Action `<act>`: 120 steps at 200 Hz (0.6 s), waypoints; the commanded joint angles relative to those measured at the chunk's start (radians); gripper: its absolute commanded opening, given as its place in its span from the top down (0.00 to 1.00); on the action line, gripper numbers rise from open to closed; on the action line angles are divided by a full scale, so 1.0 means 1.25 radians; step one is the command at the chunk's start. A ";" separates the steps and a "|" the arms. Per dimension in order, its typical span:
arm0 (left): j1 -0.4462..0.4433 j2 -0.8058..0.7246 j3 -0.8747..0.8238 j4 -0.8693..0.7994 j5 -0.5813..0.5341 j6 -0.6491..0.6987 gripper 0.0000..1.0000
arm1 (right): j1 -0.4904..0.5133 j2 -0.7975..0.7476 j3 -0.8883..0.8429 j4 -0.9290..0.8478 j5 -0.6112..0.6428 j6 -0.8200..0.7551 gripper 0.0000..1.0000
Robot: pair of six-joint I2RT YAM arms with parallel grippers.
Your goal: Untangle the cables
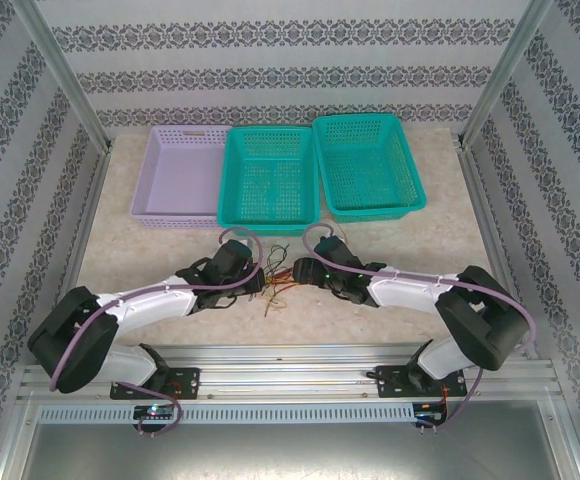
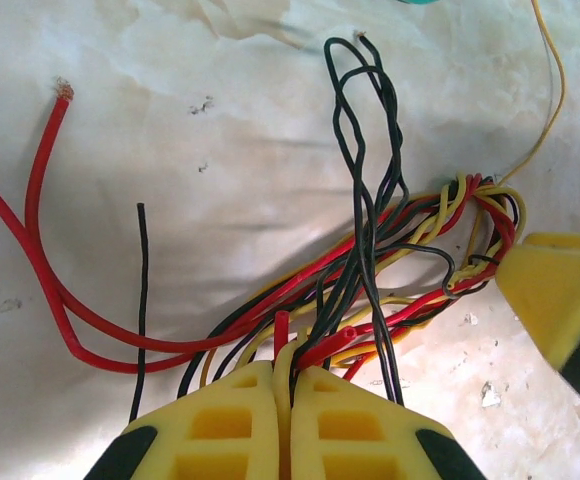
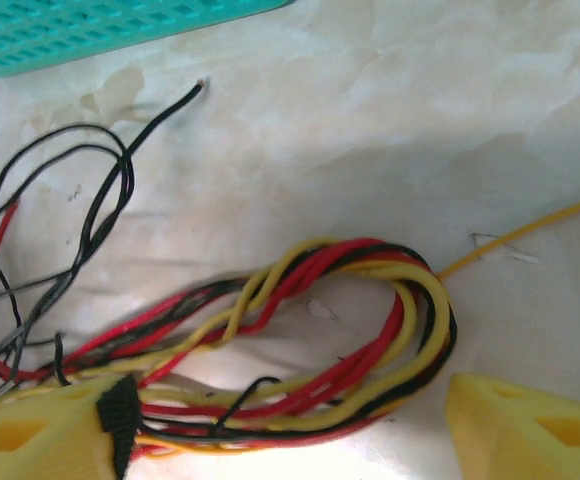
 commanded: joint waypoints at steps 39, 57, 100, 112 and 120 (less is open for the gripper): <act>-0.008 -0.013 -0.022 0.079 0.011 -0.034 1.00 | 0.041 0.046 0.031 0.003 0.023 0.046 0.29; -0.008 0.002 -0.020 0.102 0.020 -0.042 1.00 | 0.050 0.074 0.037 0.008 0.023 0.054 0.35; -0.015 -0.012 -0.026 0.128 0.022 -0.054 1.00 | 0.056 0.094 0.039 0.026 0.031 0.069 0.53; -0.015 -0.027 -0.033 0.129 0.020 -0.054 1.00 | 0.057 0.084 0.033 0.026 0.044 0.070 0.60; -0.016 -0.039 -0.038 0.128 0.018 -0.055 1.00 | 0.056 0.074 0.029 0.024 0.054 0.069 0.66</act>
